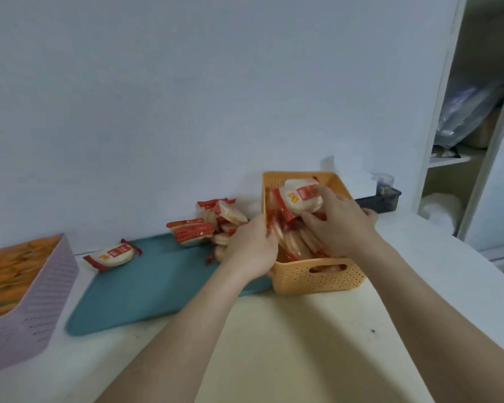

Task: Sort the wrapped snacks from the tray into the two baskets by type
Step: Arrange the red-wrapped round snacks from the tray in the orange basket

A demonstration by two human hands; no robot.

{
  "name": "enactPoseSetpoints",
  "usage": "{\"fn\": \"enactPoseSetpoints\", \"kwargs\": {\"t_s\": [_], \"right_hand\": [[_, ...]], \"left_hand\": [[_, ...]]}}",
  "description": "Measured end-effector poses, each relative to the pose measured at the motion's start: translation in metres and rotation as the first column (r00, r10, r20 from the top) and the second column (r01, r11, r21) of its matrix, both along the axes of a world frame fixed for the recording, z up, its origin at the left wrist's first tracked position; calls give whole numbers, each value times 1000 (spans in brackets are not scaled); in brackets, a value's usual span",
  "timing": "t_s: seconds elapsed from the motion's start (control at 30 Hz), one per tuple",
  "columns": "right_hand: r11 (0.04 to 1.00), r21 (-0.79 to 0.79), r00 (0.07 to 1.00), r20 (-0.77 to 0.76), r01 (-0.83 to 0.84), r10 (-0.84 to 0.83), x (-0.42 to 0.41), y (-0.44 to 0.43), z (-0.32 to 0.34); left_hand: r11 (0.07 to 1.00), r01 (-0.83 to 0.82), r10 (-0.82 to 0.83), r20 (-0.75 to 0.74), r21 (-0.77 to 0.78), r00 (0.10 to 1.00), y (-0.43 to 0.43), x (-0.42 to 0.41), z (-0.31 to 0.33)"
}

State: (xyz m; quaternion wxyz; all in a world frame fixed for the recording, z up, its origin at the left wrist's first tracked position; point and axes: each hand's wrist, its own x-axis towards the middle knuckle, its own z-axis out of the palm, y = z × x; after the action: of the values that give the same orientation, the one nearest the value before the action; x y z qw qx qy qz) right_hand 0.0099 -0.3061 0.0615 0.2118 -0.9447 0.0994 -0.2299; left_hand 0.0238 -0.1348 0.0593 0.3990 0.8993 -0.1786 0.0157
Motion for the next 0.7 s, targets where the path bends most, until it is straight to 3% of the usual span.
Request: {"fn": "enactPoseSetpoints", "kwargs": {"t_s": [0.1, 0.2, 0.3, 0.5, 0.53, 0.63, 0.7], "right_hand": [[996, -67, 984, 164, -62, 73, -15, 27, 9], [982, -119, 961, 219, -148, 171, -26, 60, 16], [952, -166, 942, 177, -258, 286, -29, 103, 12], [824, -121, 831, -9, -553, 557, -26, 161, -13], [825, -120, 831, -8, -553, 556, -26, 164, -13], [837, -121, 842, 17, -533, 539, -26, 172, -15], [851, -137, 855, 47, -507, 517, -26, 175, -18]], "left_hand": [[999, -43, 44, 184, -5, 982, 33, -13, 9], [992, -127, 128, 216, -18, 968, 75, -25, 13], [972, -237, 232, 224, -3, 947, 124, -41, 6], [927, -371, 368, 63, 57, 928, 187, -55, -25], [913, -399, 388, 119, 87, 914, 192, -55, -26], [880, -469, 348, 567, 78, 747, 199, -61, -17], [914, -377, 219, 601, 149, 768, 194, -67, -3]]}}
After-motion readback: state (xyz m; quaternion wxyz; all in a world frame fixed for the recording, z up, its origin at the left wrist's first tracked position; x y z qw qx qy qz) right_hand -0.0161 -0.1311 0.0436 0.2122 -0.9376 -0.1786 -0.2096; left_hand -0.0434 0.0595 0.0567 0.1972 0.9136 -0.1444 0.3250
